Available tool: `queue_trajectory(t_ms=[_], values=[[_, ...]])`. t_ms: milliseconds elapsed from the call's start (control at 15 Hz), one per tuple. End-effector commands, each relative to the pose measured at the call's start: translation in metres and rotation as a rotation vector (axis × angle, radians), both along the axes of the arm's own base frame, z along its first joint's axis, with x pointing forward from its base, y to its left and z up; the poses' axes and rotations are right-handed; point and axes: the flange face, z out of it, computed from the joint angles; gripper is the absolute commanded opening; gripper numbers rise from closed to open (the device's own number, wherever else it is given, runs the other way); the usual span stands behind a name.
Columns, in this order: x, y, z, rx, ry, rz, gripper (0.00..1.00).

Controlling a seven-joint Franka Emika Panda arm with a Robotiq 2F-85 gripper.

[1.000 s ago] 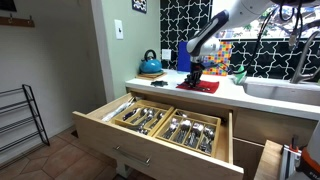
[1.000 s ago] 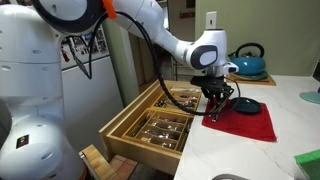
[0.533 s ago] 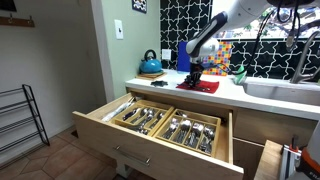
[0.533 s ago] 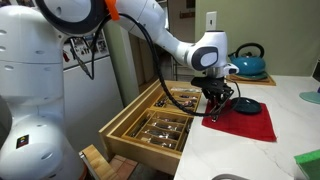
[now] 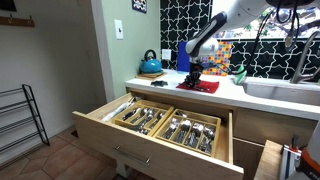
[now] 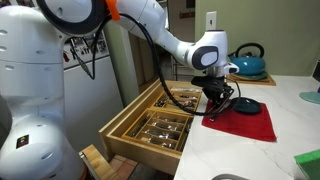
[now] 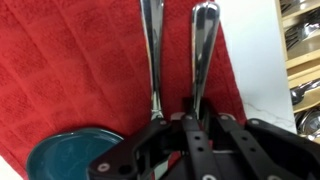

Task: Put the knife inside the drawer

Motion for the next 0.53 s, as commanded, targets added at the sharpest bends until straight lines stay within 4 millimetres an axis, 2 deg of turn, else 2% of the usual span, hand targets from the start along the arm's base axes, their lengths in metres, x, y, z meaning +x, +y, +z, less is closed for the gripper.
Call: queue_trajectory(t_ms=[0, 267, 467], values=[[-0.010, 0.009, 0.018, 0.011, 0.009, 0.012, 0.03], [-0.028, 0.033, 0.037, 0.023, 0.031, 0.066, 0.03], [-0.054, 0.063, 0.045, 0.029, 0.060, 0.121, 0.03]])
